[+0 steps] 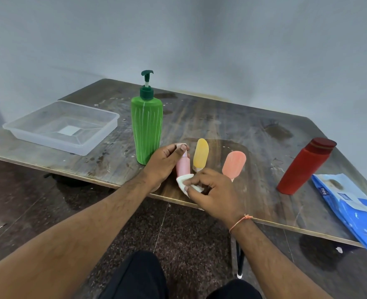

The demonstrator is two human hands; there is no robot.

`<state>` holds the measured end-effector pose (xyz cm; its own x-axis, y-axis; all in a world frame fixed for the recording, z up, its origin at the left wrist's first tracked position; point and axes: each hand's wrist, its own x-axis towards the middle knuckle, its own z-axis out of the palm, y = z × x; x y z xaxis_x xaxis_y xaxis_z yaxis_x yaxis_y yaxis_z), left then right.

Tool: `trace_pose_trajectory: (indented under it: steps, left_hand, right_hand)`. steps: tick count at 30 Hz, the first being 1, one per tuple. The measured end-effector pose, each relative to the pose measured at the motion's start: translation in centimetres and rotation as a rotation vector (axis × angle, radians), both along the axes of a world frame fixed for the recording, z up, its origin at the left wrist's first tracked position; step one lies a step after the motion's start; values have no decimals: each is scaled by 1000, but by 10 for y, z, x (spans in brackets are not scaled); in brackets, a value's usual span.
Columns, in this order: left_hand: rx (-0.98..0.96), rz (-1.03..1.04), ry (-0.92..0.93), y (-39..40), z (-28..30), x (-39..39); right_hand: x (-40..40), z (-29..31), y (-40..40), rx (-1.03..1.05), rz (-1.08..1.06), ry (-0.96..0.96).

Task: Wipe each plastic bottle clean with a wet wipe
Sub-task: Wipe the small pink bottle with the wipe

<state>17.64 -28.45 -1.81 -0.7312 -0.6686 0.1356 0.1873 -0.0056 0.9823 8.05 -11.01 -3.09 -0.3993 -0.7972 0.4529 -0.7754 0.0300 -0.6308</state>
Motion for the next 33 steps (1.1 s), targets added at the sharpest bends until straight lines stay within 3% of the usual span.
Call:
trace_pose_trajectory:
  steps: [5, 10, 16, 22, 28, 33]
  left_hand:
    - [-12, 31, 20, 3, 2, 0]
    - [-9, 26, 18, 1, 0, 0]
    - [-36, 27, 12, 1, 0, -1]
    - [-57, 28, 0, 2, -1, -1]
    - [-92, 29, -19, 5, 2, 1]
    - [-98, 31, -35, 6, 4, 2]
  right_hand:
    - [0, 1, -4, -41, -96, 5]
    - [3, 2, -1, 51, 7, 49]
    - [3, 1, -4, -30, -108, 10]
    - [4, 2, -2, 35, -37, -2]
    - [1, 4, -3, -122, -186, -108]
    - [2, 4, -1, -16, -56, -86]
